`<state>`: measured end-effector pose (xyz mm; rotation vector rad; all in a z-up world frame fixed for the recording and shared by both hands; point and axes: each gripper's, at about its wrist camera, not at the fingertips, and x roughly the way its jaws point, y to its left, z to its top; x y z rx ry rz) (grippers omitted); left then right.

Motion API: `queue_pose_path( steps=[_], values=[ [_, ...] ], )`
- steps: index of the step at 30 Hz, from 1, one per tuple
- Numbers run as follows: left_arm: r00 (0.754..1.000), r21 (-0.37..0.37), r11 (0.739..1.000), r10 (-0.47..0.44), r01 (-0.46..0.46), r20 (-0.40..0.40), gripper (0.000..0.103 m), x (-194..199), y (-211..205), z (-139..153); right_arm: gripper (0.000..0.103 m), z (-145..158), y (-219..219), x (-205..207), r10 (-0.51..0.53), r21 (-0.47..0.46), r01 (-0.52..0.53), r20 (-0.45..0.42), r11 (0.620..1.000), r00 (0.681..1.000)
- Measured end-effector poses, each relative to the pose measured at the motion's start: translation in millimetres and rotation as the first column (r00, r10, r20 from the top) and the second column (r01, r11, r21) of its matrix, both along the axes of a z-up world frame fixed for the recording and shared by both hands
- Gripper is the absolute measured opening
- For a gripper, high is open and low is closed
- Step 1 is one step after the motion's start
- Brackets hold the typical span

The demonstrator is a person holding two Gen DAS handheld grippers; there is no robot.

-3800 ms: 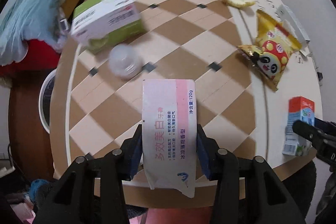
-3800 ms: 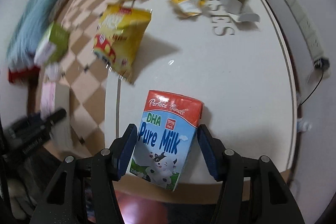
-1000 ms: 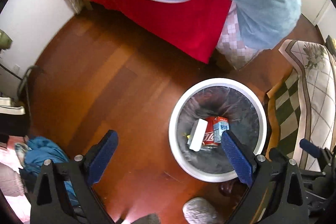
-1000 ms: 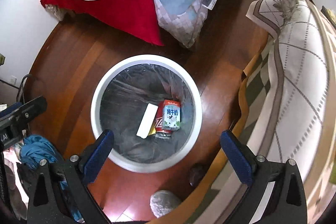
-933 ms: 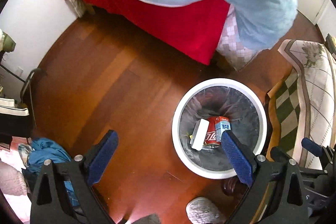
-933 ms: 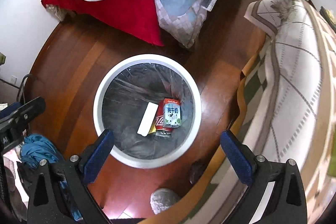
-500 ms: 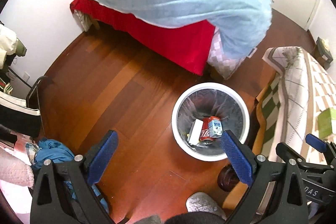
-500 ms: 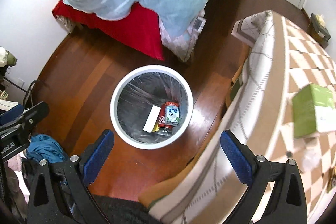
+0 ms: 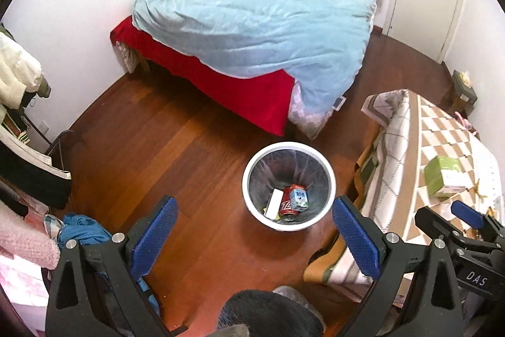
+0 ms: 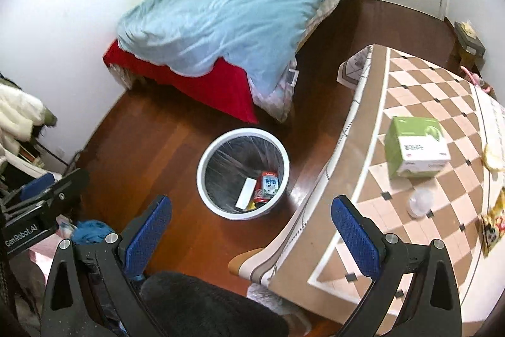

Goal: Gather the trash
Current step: 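Grasp the yellow GUOBA snack bag with the right tool while the left tool grasps the clear plastic lid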

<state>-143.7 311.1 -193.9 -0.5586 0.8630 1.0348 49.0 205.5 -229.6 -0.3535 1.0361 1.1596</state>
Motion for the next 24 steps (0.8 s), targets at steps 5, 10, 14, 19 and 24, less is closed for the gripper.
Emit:
queue_pose_path(
  steps=[5, 10, 14, 19, 24],
  values=[
    [0.999, 0.041, 0.999, -0.030, 0.029, 0.017, 0.100, 22, -26, 16, 0.102, 15, -46, 25, -0.049, 0.054, 0.054, -0.088, 0.997, 0.995],
    [0.993, 0.003, 0.993, -0.121, 0.121, 0.014, 0.100, 81, -56, 2, 0.102, 9, -109, 88, -0.214, 0.033, 0.220, -0.128, 0.975, 0.968],
    [0.977, -0.090, 0.973, -0.212, 0.212, 0.007, 0.100, 147, -80, -28, 0.102, -15, -163, 156, -0.416, -0.040, 0.414, -0.124, 0.909, 0.901],
    [0.947, -0.240, 0.918, -0.322, 0.314, 0.007, 0.100, 236, -108, -78, 0.102, -52, -212, 229, -0.593, -0.138, 0.581, -0.073, 0.802, 0.802],
    [0.917, -0.315, 0.871, -0.400, 0.378, -0.006, 0.100, 303, -128, -115, 0.102, -87, -241, 272, -0.680, -0.200, 0.658, -0.069, 0.726, 0.730]
  ],
)
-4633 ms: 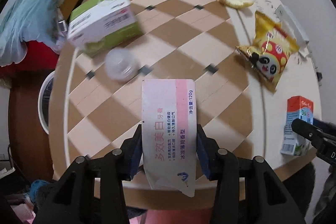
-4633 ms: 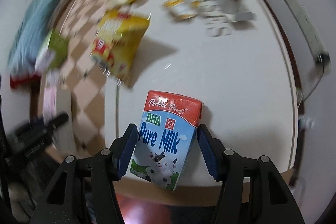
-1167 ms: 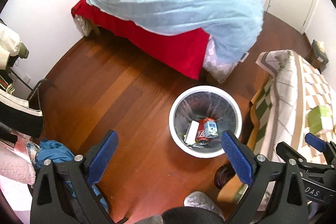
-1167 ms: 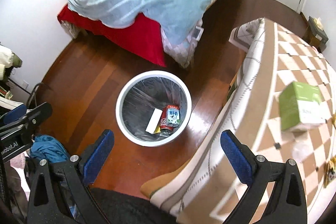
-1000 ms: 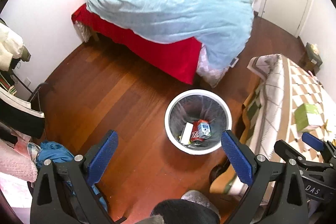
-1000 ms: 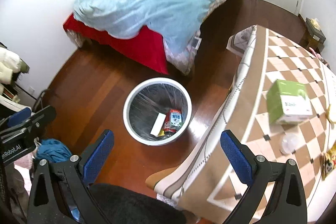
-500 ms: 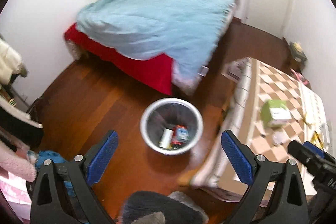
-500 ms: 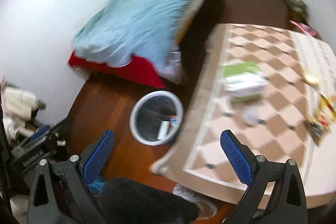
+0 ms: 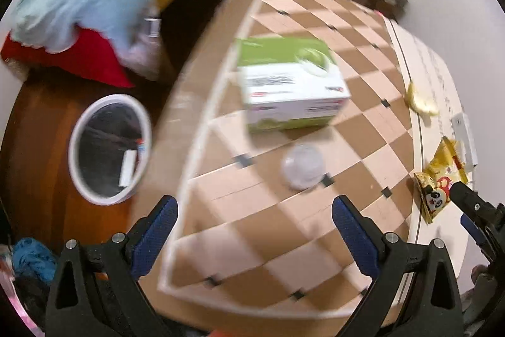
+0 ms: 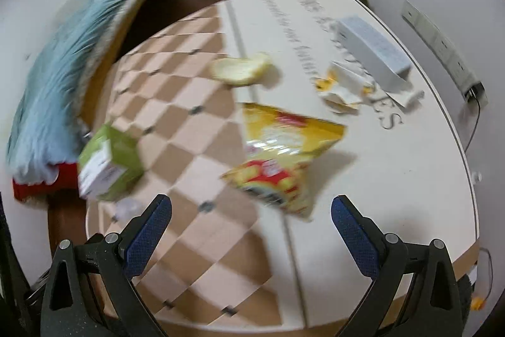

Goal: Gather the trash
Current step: 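Grasp the yellow GUOBA snack bag with the right tool while the left tool grasps the clear plastic lid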

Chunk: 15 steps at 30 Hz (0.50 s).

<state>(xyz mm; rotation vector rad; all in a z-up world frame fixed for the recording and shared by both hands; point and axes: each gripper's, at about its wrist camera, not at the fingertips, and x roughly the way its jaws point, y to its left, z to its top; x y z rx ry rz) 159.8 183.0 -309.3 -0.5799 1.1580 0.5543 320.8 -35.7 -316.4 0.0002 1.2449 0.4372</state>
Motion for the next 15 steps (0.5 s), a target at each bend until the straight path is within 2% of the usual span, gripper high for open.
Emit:
queue_pose_path(
  steps=[3, 8, 9, 12, 13, 14, 15],
  values=[
    [0.999, 0.024, 0.999, -0.038, 0.039, -0.035, 0.099, 26, -6, -15, 0.102, -14, 1, 12, -0.019, -0.005, 0.019, -0.009, 1.000, 1.000],
    [0.996, 0.043, 0.997, -0.061, 0.064, -0.072, 0.077, 45, -10, -29, 0.102, -36, 10, 29, -0.047, -0.019, 0.047, -0.008, 0.999, 0.999],
    [0.995, 0.050, 0.997, -0.059, 0.063, -0.076, 0.070, 46, -10, -30, 0.102, -39, 12, 32, -0.056, -0.022, 0.056, -0.010, 0.998, 0.998],
    [0.997, 0.058, 0.997, -0.053, 0.057, -0.058, 0.063, 46, -9, -32, 0.101, -46, 16, 37, -0.067, -0.016, 0.066, -0.016, 0.998, 0.998],
    [0.997, 0.063, 0.996, -0.055, 0.058, -0.050, 0.059, 45, -10, -32, 0.099, -49, 18, 38, -0.067, -0.018, 0.066, -0.014, 0.998, 0.998],
    [0.997, 0.068, 0.996, -0.059, 0.062, -0.044, 0.055, 46, -10, -31, 0.090, -51, 20, 39, -0.062, -0.020, 0.062, -0.015, 0.998, 0.998],
    [0.997, 0.079, 0.995, -0.061, 0.064, -0.040, 0.045, 46, -11, -30, 0.086, -52, 22, 39, -0.061, -0.030, 0.060, -0.003, 0.998, 0.998]
  ],
)
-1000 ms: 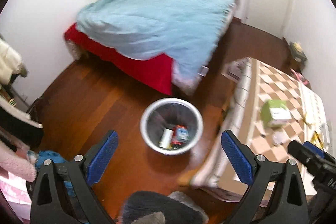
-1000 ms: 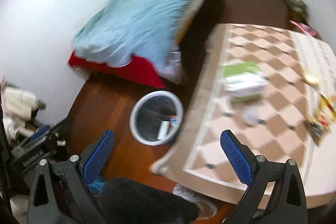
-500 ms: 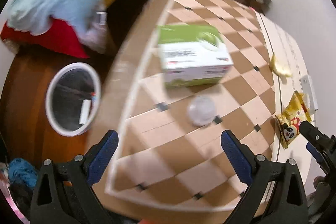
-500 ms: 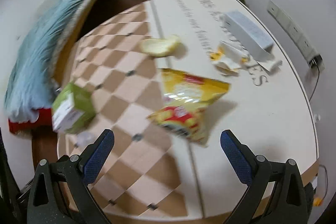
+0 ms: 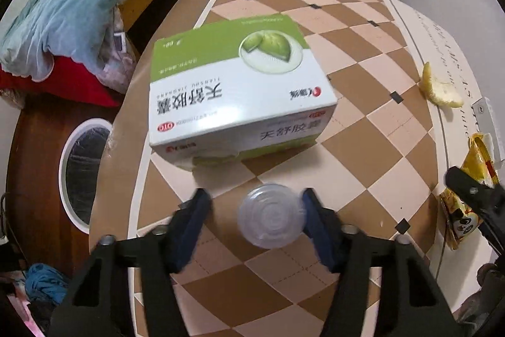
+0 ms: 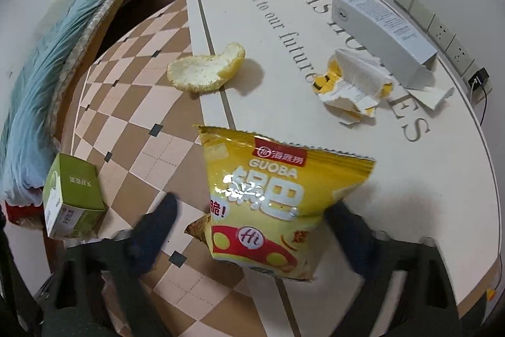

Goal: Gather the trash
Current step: 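Grasp the yellow GUOBA snack bag with the right tool while the left tool grasps the clear plastic lid, then carry the snack bag and plastic lid with both tools over the bin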

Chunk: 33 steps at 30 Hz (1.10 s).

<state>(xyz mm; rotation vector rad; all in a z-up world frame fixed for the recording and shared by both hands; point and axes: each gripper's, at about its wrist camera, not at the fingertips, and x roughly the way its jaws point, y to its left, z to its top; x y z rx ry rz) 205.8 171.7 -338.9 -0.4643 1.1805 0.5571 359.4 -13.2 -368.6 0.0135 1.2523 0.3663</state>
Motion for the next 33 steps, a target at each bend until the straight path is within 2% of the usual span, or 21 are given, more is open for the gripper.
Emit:
queue_pose_path(
  steps=[1, 4, 6, 12, 22, 33],
  values=[
    [1.000, 0.007, 1.000, -0.001, 0.001, 0.004, 0.039, 0, -1, 1, 0.082, 1, 3, 0, 0.006, -0.002, -0.006, 0.010, 1.000, 1.000],
    [1.000, 0.004, 1.000, 0.009, -0.009, 0.013, 0.036, -2, 1, 2, 0.069, 1, 7, -1, 0.014, -0.024, -0.013, 0.030, 1.000, 0.999],
    [1.000, 0.002, 1.000, 0.009, -0.009, 0.020, 0.036, -3, 2, 2, 0.053, 2, 6, 0, 0.012, -0.030, -0.011, 0.040, 0.999, 0.999],
    [1.000, 0.010, 1.000, 0.009, -0.009, 0.017, 0.036, -8, 1, -1, 0.047, 4, 3, -4, 0.041, -0.008, -0.041, 0.046, 0.999, 0.998],
    [0.998, 0.007, 0.999, 0.036, -0.036, 0.042, 0.036, -31, 4, 11, 0.044, 18, 8, -28, 0.139, -0.013, -0.139, 0.075, 0.990, 0.987],
    [0.987, 0.072, 0.995, 0.057, -0.068, 0.149, 0.036, -75, 18, 69, 0.044, 86, 28, -63, 0.280, 0.043, -0.290, 0.166, 0.956, 0.946]
  ],
)
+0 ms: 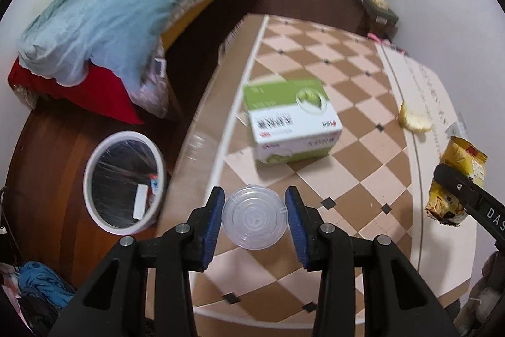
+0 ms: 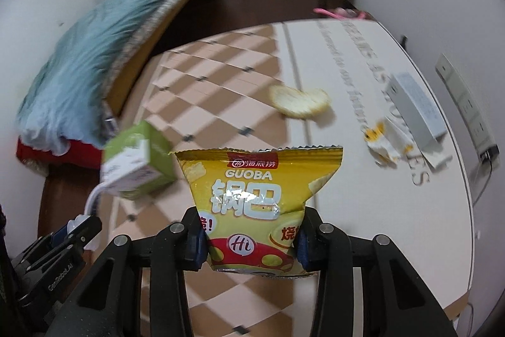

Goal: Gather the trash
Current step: 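Carry the snack bag and plastic lid with both tools over the bin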

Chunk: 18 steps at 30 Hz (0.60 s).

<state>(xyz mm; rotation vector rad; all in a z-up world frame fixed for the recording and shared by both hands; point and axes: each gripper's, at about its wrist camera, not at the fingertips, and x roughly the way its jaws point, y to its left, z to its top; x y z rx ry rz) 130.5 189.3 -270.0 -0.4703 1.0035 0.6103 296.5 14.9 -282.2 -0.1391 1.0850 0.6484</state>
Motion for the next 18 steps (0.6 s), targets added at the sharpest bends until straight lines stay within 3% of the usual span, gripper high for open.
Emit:
queue_pose_path(
  steps=[10, 14, 18],
  values=[
    [0.989, 0.065, 0.993, 0.086, -0.094, 0.124, 0.036, -69, 53, 67, 0.044, 56, 87, -61, 0.206, 0.106, -0.208, 0.027, 0.972, 0.978],
    [0.980, 0.090, 0.985, 0.133, -0.147, 0.148, 0.036, -100, 85, 82, 0.044, 63, 136, -90, 0.287, 0.124, -0.288, 0.023, 0.950, 0.958],
    [0.974, 0.097, 0.976, 0.182, -0.196, 0.139, 0.036, -130, 120, 79, 0.043, 51, 192, -122, 0.370, 0.128, -0.366, -0.007, 0.922, 0.929]
  ],
)
